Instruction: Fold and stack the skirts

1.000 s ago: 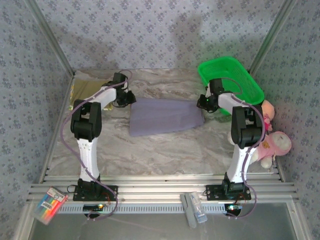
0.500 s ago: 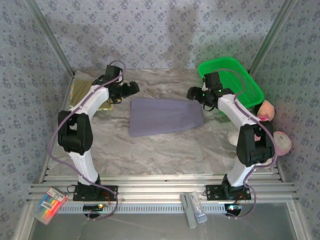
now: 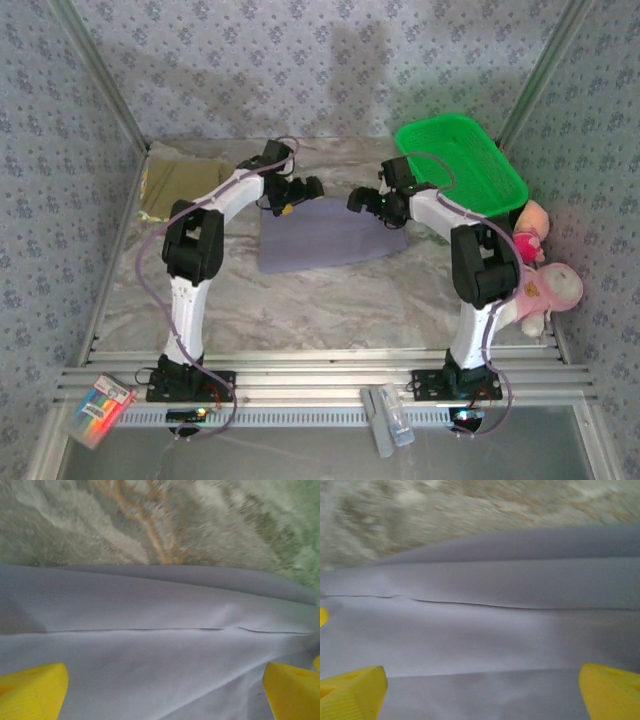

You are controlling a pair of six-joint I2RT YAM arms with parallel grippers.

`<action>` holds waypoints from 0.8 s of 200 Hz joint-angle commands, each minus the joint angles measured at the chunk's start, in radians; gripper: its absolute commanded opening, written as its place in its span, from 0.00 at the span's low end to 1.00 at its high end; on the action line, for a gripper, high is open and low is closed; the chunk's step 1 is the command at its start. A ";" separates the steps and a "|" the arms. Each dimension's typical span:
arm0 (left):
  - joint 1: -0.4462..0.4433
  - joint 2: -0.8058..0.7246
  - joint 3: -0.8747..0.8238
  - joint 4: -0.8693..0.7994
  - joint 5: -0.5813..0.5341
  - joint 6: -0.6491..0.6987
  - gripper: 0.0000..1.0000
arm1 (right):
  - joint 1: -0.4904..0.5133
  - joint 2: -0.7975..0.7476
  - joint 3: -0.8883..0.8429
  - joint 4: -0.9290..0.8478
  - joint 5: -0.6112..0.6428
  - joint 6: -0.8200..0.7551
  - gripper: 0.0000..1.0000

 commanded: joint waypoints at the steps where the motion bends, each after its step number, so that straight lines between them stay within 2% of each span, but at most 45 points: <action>1: 0.020 0.035 0.037 -0.037 0.028 -0.015 1.00 | -0.035 0.037 0.052 -0.112 0.119 0.037 1.00; 58: 0.033 0.086 0.009 -0.057 0.043 0.003 1.00 | -0.046 0.084 -0.006 -0.128 0.148 0.034 1.00; 109: 0.070 0.063 -0.051 -0.052 0.017 0.015 0.99 | -0.004 0.027 -0.089 -0.076 0.058 0.090 1.00; 129: 0.099 0.016 -0.106 -0.048 -0.008 0.032 1.00 | 0.034 -0.003 -0.121 -0.034 0.041 0.186 1.00; 160: 0.140 -0.082 -0.177 -0.046 -0.012 0.071 1.00 | 0.084 -0.122 -0.161 0.007 0.160 0.264 1.00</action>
